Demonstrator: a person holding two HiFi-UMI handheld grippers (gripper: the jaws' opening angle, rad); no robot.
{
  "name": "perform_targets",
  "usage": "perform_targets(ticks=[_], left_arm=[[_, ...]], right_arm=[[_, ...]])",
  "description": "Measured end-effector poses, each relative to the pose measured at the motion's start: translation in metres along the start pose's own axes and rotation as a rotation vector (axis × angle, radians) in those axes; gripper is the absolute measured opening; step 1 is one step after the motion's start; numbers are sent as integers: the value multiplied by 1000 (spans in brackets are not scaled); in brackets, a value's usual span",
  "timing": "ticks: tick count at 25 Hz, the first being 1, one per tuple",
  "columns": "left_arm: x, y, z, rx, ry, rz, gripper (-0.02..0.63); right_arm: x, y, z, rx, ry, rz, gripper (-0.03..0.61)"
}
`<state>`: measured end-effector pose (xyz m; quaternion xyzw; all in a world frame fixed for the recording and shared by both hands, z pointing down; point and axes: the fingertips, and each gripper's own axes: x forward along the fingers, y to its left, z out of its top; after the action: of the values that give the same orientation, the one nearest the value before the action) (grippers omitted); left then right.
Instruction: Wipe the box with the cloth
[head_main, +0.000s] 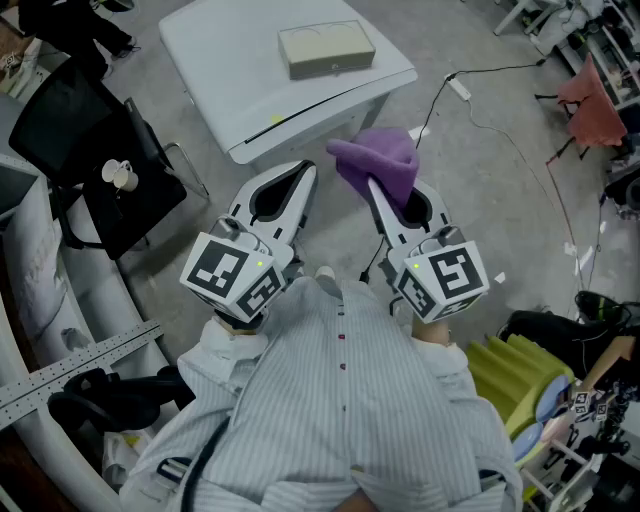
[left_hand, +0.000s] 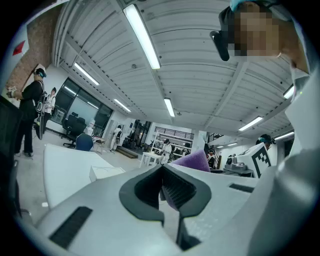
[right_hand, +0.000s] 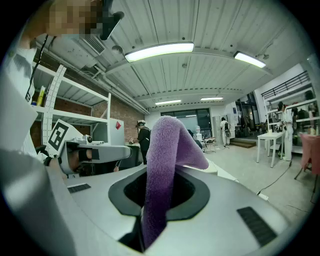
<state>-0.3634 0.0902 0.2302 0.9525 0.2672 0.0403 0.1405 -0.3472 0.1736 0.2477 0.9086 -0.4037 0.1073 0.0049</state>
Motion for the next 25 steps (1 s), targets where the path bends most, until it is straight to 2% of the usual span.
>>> perform_targets(ticks=[17, 25], left_arm=[[23, -14, -3, 12, -8, 11, 11], [39, -1, -3, 12, -10, 25, 11]], right_arm=[[-13, -26, 1, 32, -30, 23, 66], [-5, -43, -3, 41, -26, 21, 66]])
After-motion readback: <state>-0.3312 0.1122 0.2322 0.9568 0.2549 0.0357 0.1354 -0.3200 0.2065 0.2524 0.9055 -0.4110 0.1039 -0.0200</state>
